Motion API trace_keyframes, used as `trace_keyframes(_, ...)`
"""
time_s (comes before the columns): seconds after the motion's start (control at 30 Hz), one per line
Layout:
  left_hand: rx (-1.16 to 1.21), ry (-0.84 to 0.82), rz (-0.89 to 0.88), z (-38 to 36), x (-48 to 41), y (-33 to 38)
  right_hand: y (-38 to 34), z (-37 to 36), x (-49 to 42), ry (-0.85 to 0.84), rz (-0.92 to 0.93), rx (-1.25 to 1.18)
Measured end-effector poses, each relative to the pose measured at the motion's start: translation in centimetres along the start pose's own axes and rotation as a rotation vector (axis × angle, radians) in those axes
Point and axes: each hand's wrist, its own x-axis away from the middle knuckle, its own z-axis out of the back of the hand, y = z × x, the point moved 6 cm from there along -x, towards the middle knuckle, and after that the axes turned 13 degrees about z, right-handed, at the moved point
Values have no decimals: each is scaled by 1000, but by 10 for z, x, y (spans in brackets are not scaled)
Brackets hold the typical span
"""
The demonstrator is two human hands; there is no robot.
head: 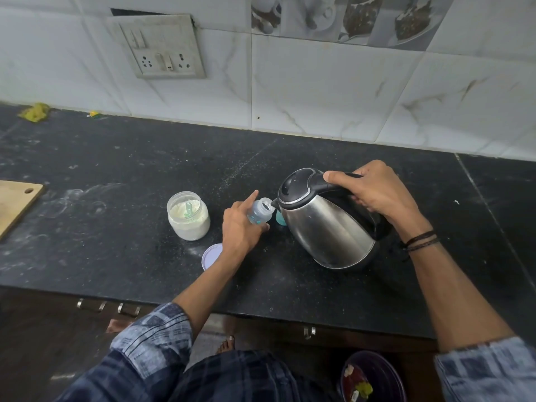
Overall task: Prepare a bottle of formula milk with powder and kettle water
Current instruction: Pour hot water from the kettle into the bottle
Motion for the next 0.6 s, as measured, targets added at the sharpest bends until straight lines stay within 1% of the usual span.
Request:
trace_keyframes(0.3, -18, 9, 16, 0, -3, -5, -8, -3, -4, -16, 11, 61)
trace_keyframes(0.6, -28, 5, 22, -2, -3, -8, -12, -5, -7, -23, 32, 73)
